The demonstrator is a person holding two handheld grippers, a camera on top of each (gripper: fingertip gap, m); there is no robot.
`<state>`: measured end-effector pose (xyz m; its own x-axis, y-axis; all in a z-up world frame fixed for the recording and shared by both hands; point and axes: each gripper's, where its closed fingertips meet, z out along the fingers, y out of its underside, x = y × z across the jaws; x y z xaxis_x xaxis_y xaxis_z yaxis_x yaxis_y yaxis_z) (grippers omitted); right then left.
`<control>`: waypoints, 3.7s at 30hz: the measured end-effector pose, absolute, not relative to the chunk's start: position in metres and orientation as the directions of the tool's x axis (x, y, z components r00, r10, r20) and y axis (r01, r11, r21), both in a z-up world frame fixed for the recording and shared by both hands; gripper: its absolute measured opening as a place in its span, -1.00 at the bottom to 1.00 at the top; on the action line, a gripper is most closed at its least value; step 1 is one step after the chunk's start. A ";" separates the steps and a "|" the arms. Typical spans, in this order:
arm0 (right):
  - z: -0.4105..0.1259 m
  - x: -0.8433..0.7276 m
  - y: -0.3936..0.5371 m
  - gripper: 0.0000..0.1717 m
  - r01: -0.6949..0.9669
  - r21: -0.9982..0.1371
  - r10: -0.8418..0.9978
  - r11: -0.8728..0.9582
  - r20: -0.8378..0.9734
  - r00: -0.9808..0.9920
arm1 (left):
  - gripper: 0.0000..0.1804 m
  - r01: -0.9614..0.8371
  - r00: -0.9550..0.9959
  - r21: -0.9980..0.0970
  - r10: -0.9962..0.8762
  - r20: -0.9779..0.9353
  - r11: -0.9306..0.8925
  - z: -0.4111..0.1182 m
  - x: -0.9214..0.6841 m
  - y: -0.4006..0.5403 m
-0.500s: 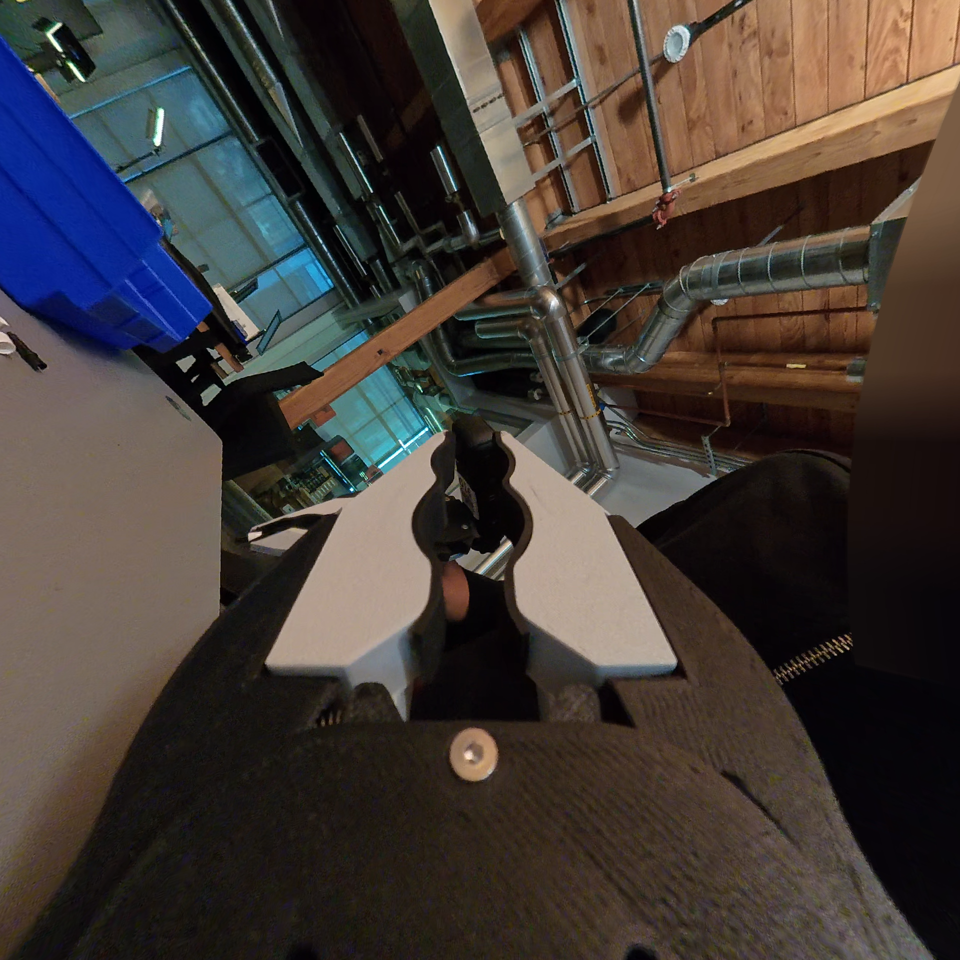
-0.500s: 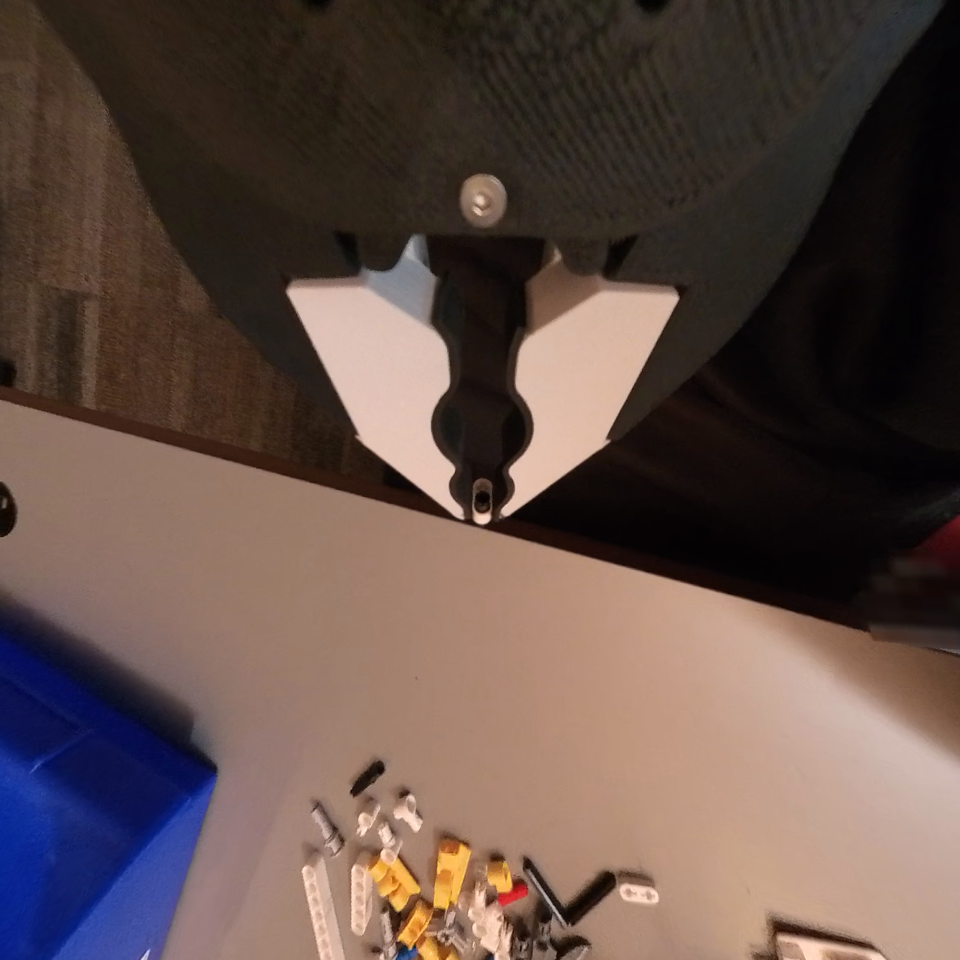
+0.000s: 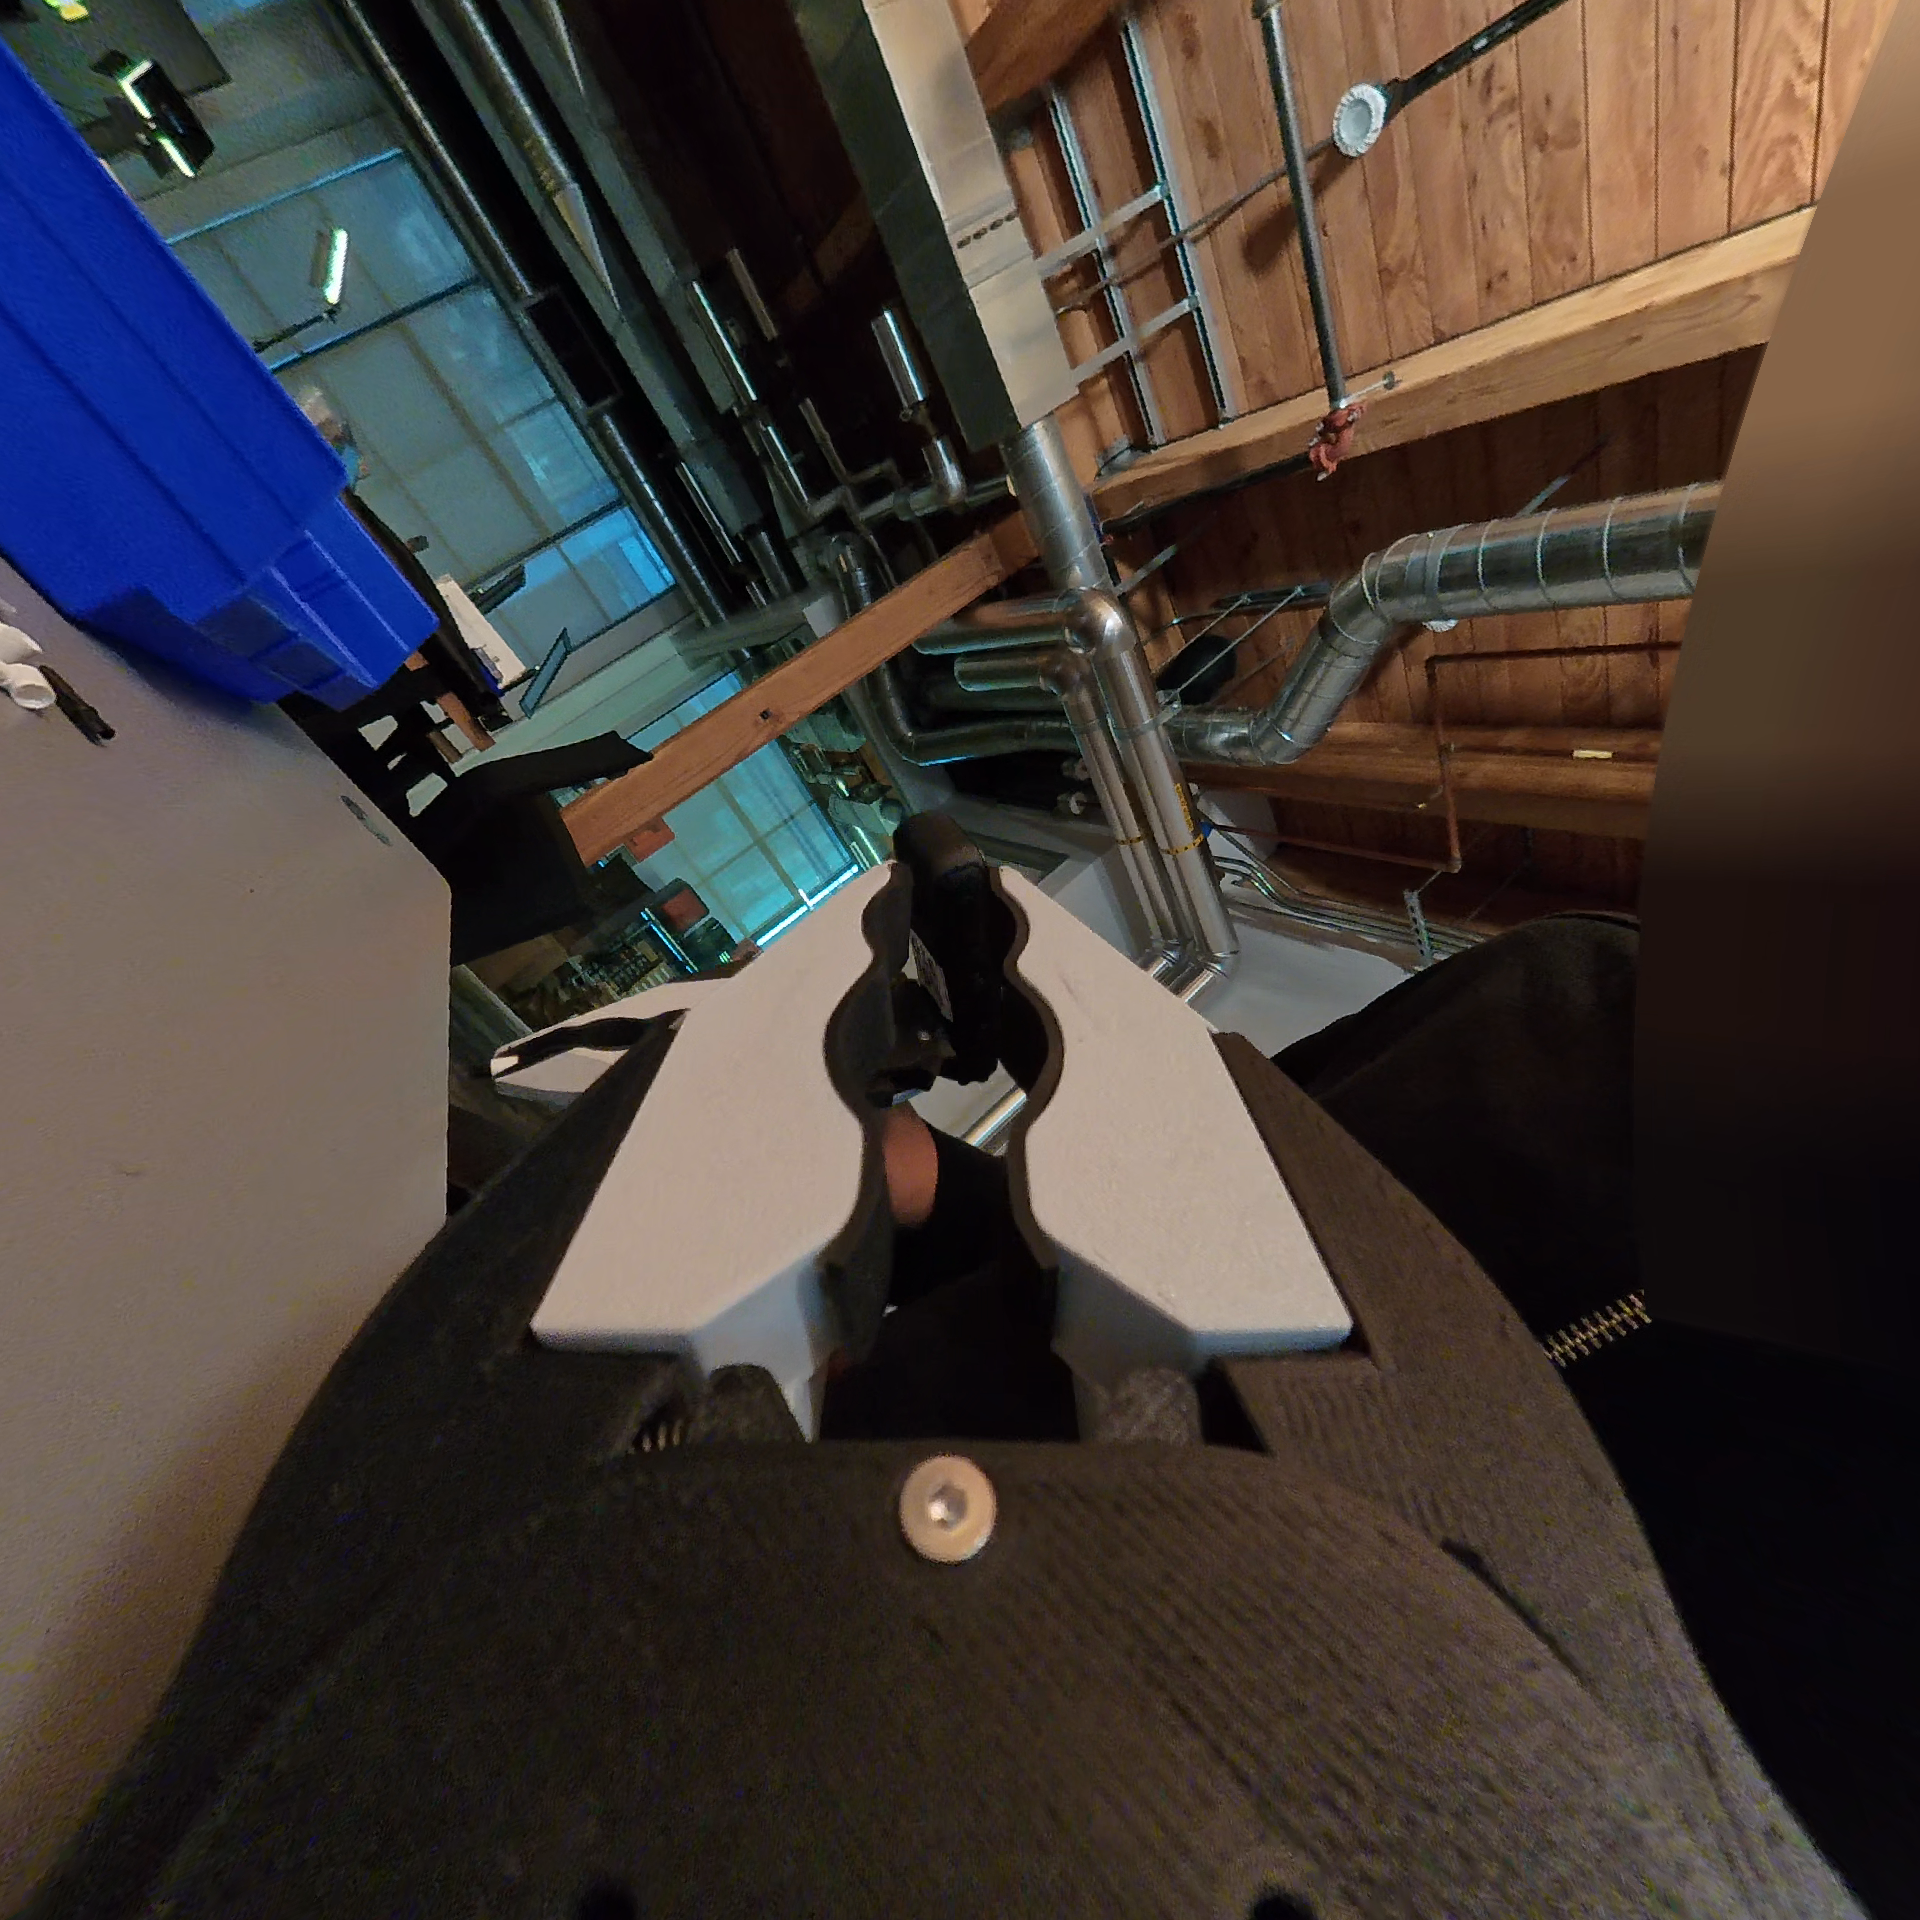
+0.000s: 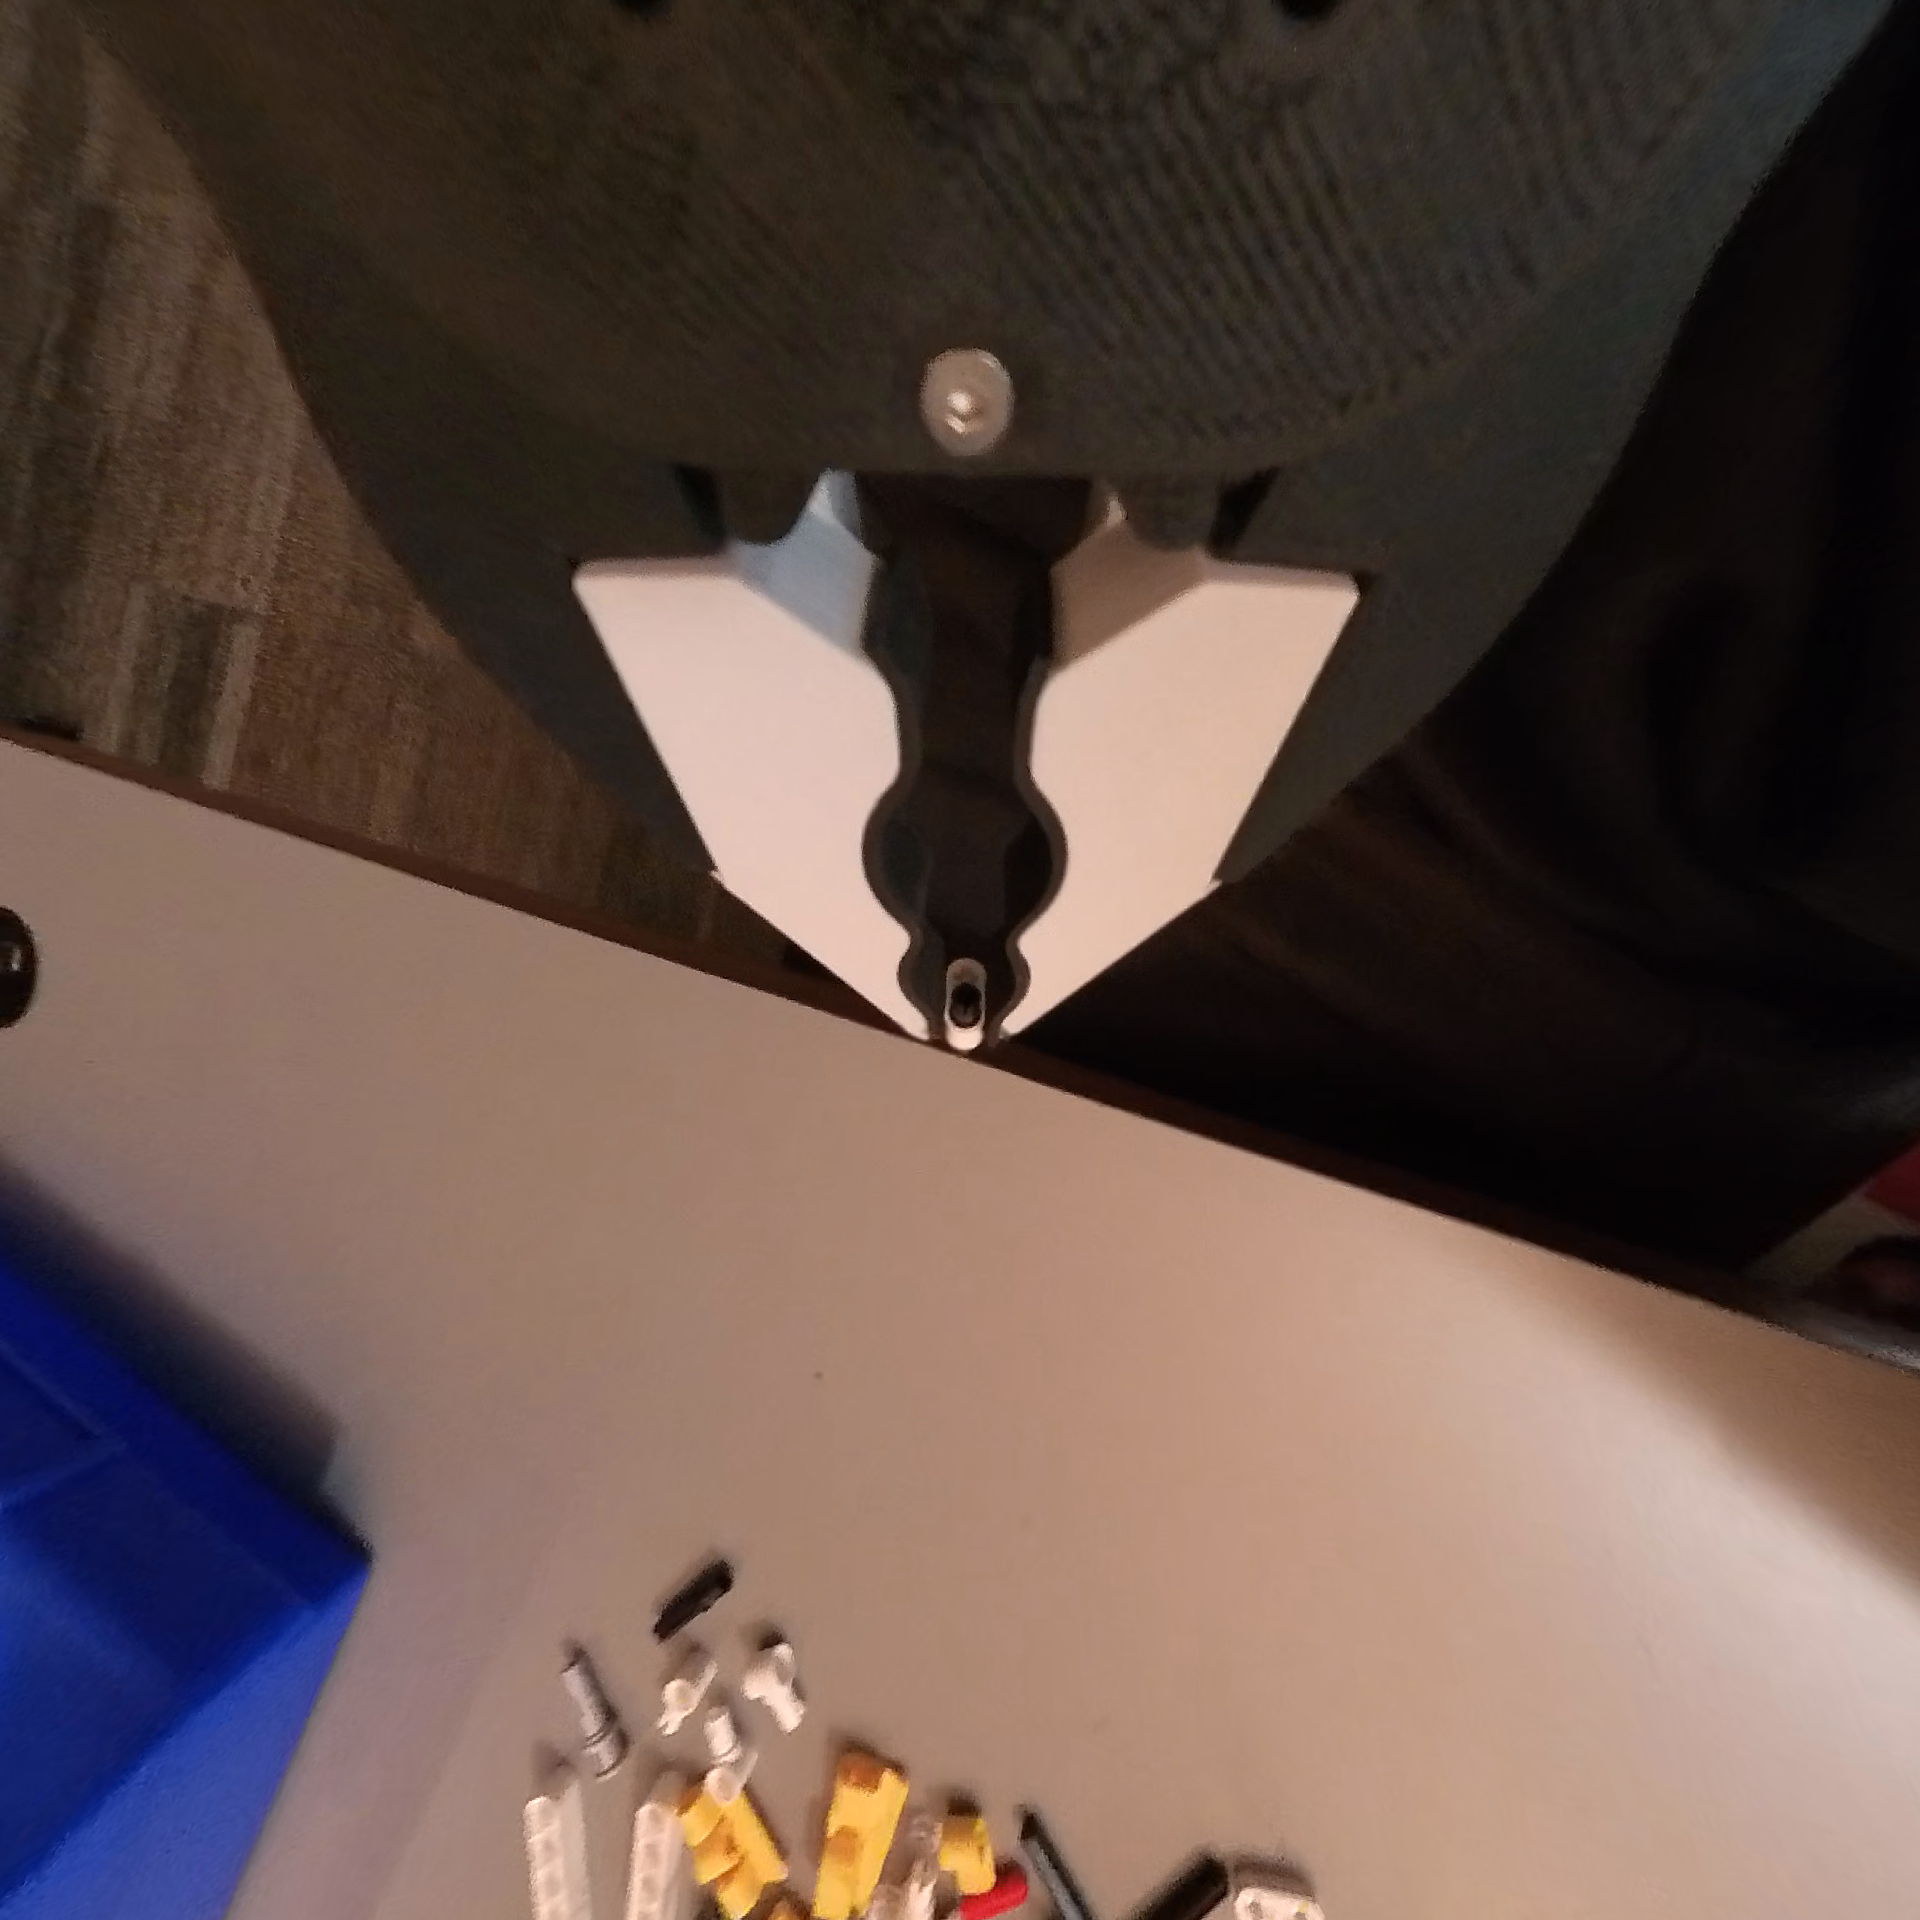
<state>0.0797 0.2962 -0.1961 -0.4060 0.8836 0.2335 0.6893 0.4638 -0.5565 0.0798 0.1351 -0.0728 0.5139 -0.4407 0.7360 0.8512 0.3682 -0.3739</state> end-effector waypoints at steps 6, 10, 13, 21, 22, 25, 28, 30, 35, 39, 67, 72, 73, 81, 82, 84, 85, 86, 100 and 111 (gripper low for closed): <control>-0.186 0.064 0.299 -0.93 0.700 -0.396 0.798 0.595 0.185 -0.574 | -0.87 0.853 0.512 -0.371 -0.445 0.735 0.368 -0.073 0.080 0.134; -0.180 0.048 0.300 -0.93 0.650 -0.262 0.694 0.713 0.132 -0.708 | -0.86 0.852 0.512 -0.371 -0.437 0.740 0.369 -0.073 0.079 0.135; -0.185 0.040 0.307 -0.93 0.551 -0.113 0.562 0.827 0.143 -0.815 | -0.86 0.850 0.514 -0.377 -0.424 0.746 0.368 -0.075 0.079 0.137; -0.195 0.031 0.315 -0.94 0.380 0.116 0.373 0.918 0.079 -0.924 | -0.85 0.852 0.512 -0.381 -0.417 0.751 0.359 -0.076 0.078 0.139; -0.194 0.029 0.315 -0.94 0.374 0.120 0.367 0.920 0.080 -0.927 | -0.85 0.853 0.510 -0.379 -0.422 0.750 0.358 -0.076 0.078 0.139; -0.191 0.024 0.316 -0.94 0.352 0.136 0.342 0.926 0.096 -0.935 | -0.84 0.857 0.505 -0.374 -0.432 0.747 0.356 -0.075 0.079 0.138; -0.189 0.022 0.311 -0.94 0.348 0.122 0.338 0.930 0.096 -0.936 | -0.84 0.859 0.502 -0.372 -0.440 0.744 0.352 -0.075 0.079 0.138; -0.189 0.022 0.307 -0.94 0.352 0.107 0.344 0.930 0.086 -0.935 | -0.83 0.860 0.500 -0.369 -0.444 0.743 0.352 -0.074 0.079 0.137; -0.194 0.027 0.300 -0.93 0.399 0.072 0.398 0.914 0.034 -0.917 | -0.83 0.862 0.497 -0.365 -0.447 0.744 0.352 -0.074 0.079 0.137; -0.200 0.029 0.298 -0.93 0.430 0.037 0.430 0.902 0.012 -0.903 | -0.82 0.862 0.498 -0.366 -0.445 0.744 0.352 -0.075 0.079 0.137; -0.201 0.031 0.329 -0.94 0.319 0.313 0.328 0.895 0.027 -0.944 | -0.82 0.862 0.499 -0.379 -0.430 0.753 0.336 -0.078 0.081 0.141; -0.184 0.024 0.329 -0.94 0.315 0.315 0.316 0.895 0.047 -0.947 | -0.80 0.864 0.497 -0.378 -0.438 0.749 0.334 -0.077 0.082 0.141; -0.185 0.024 0.327 -0.94 0.317 0.310 0.321 0.896 0.042 -0.946 | -0.80 0.864 0.497 -0.380 -0.436 0.750 0.331 -0.077 0.082 0.141; -0.175 0.020 0.339 -0.94 0.198 0.445 0.192 0.873 0.059 -0.980 | -0.80 0.863 0.498 -0.382 -0.432 0.752 0.330 -0.078 0.082 0.142; -0.170 0.019 0.341 -0.94 0.187 0.465 0.180 0.865 0.061 -0.982 | -0.80 0.863 0.498 -0.385 -0.427 0.755 0.327 -0.078 0.082 0.143; -0.166 0.019 0.347 -0.94 0.152 0.516 0.148 0.843 0.048 -0.988 | -0.80 0.861 0.502 -0.393 -0.421 0.755 0.323 -0.079 0.083 0.144; -0.166 0.019 0.348 -0.94 0.137 0.532 0.138 0.835 0.039 -0.990 | -0.80 0.862 0.501 -0.394 -0.422 0.755 0.319 -0.079 0.084 0.144; -0.168 0.020 0.348 -0.94 0.128 0.545 0.135 0.829 0.028 -0.990 | -0.80 0.863 0.500 -0.393 -0.428 0.753 0.316 -0.079 0.084 0.144; -0.200 0.032 0.342 -0.96 0.036 0.628 0.095 0.777 -0.060 -0.994 | -0.79 0.867 0.497 -0.408 -0.422 0.758 0.287 -0.080 0.089 0.147; -0.164 0.029 0.251 -0.94 0.371 -0.086 0.360 0.925 -0.123 -0.925 | -0.78 0.829 0.556 -0.471 -0.358 0.750 0.301 -0.083 0.091 0.154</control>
<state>0.0290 0.2513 -0.1642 -0.9248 0.3601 -0.1231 0.3714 0.9245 -0.0858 0.0908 0.1539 -0.0829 0.5564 -0.3581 0.7498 0.8289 0.3014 -0.4712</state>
